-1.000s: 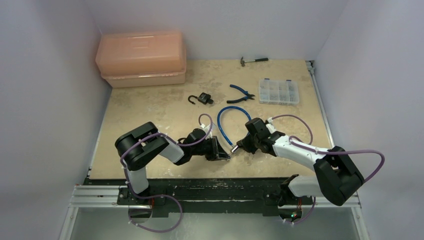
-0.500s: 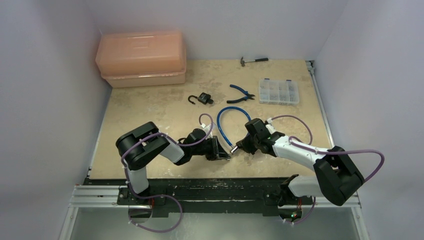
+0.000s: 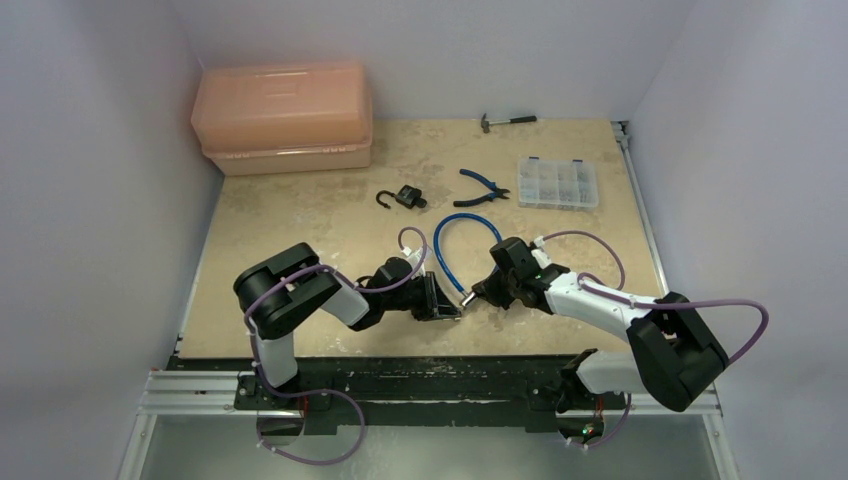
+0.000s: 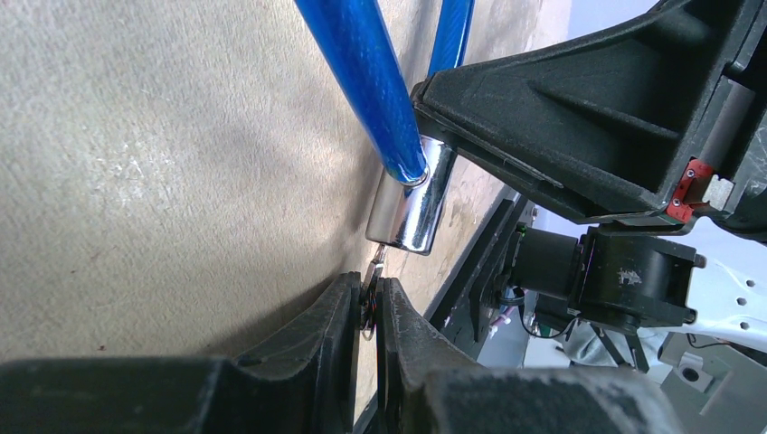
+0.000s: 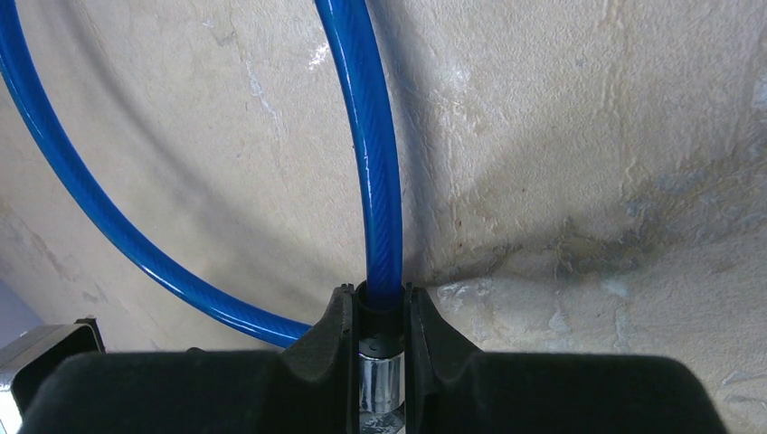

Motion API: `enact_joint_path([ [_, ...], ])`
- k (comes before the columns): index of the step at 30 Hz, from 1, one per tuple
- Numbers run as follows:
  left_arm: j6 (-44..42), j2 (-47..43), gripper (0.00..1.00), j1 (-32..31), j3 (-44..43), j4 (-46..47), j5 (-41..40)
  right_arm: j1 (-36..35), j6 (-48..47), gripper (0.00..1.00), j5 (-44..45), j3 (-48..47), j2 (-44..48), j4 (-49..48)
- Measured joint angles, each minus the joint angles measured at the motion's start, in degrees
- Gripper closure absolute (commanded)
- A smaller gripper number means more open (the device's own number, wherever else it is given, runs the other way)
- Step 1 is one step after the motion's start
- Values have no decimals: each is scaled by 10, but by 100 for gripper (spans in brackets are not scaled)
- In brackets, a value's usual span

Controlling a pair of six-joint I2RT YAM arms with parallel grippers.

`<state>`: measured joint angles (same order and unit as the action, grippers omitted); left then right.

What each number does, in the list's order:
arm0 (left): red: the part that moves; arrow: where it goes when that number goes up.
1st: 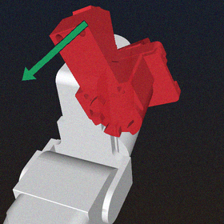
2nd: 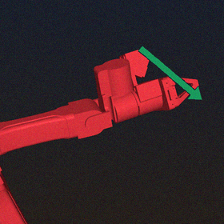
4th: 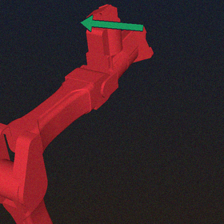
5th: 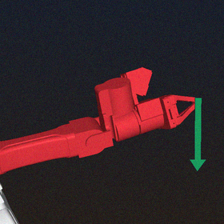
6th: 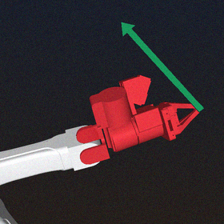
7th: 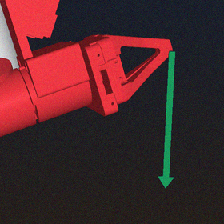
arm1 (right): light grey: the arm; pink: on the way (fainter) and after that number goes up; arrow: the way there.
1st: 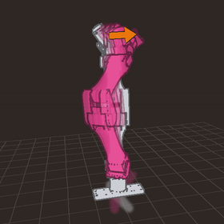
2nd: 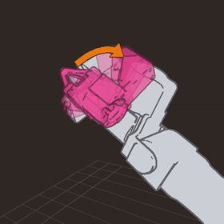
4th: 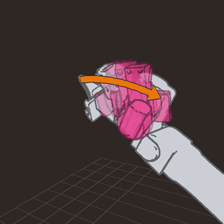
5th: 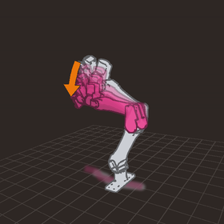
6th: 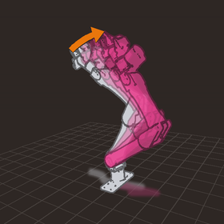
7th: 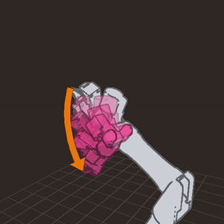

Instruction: Unlock with the key

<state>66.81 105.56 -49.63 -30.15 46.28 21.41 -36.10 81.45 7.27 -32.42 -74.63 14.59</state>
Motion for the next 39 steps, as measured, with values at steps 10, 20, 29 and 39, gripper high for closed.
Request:
enact_joint_path([
  [10, 0, 14, 100, 0, -7, 9, 4, 0, 0, 100, 4, 1, 0, 0],
  [20, -9, 19, 100, 0, -18, 8, 11, 0, 0, 100, 7, 3, 0, 0],
  [29, -42, 20, 100, 0, -37, -18, 18, 0, 0, 100, 19, 6, 9, 4],
  [39, -107, -3, 100, -1, -52, -76, 9, 0, 13, 100, 20, 3, 12, 16],
])
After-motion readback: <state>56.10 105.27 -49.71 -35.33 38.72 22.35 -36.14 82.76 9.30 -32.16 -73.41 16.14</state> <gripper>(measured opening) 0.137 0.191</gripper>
